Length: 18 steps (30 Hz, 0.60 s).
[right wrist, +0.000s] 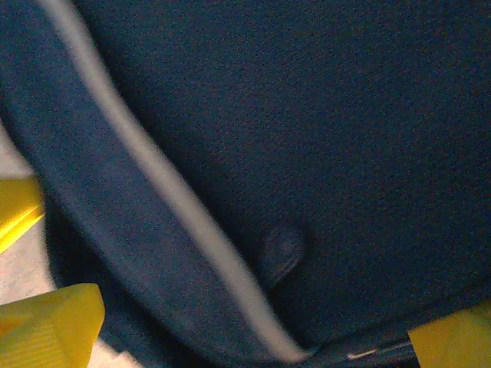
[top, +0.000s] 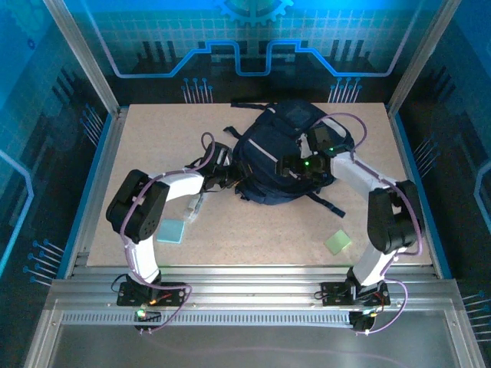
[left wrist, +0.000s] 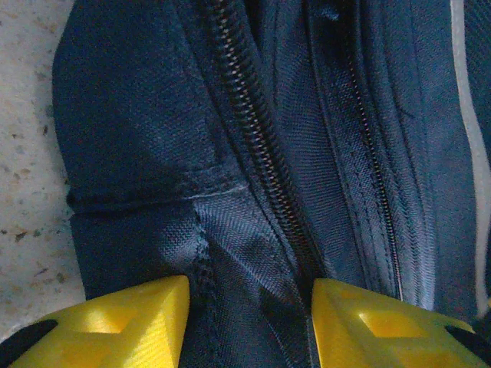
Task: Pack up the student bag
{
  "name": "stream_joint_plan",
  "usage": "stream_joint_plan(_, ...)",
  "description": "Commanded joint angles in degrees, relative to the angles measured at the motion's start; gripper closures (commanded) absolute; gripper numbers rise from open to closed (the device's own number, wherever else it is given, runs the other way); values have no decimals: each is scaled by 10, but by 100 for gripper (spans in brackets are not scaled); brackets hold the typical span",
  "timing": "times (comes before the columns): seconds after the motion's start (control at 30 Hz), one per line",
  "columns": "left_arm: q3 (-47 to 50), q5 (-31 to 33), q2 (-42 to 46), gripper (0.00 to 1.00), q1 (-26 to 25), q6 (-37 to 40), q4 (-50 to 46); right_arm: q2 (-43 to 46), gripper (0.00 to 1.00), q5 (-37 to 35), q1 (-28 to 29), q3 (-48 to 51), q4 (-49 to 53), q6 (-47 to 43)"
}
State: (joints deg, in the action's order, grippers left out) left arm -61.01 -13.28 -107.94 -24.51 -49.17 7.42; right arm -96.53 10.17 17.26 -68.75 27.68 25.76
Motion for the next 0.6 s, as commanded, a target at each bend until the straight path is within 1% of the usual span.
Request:
stream_joint_plan(0.0,-14,-13,-27,53,-10,-17,19,41,0,97,37,23,18,32)
stream_joint_plan(0.1,-20,-10,-32,53,-10,-15,25,49,0,143,48,54,-4,56)
stream_joint_plan(0.2,-29,-12,-34,53,-9,-12,22,55,0,189,53,57,-4,66)
stream_joint_plan(0.23,-33,-12,-34,53,-10,-7,18,60,1,193,53,54,0,61)
stream_joint_plan(0.27,-35,-10,-34,53,-8,-3,13,66,1,185,51,49,10,52)
stream_joint_plan(0.37,-44,-9,-29,52,3,12,-3,76,2,110,36,18,69,18)
stream_joint_plan(0.47,-47,-5,-11,51,18,36,-24,92,4,39,8,-3,95,-4)
stream_joint_plan(0.57,-52,7,19,48,28,75,-61,104,10,-18,-18,-15,93,-18)
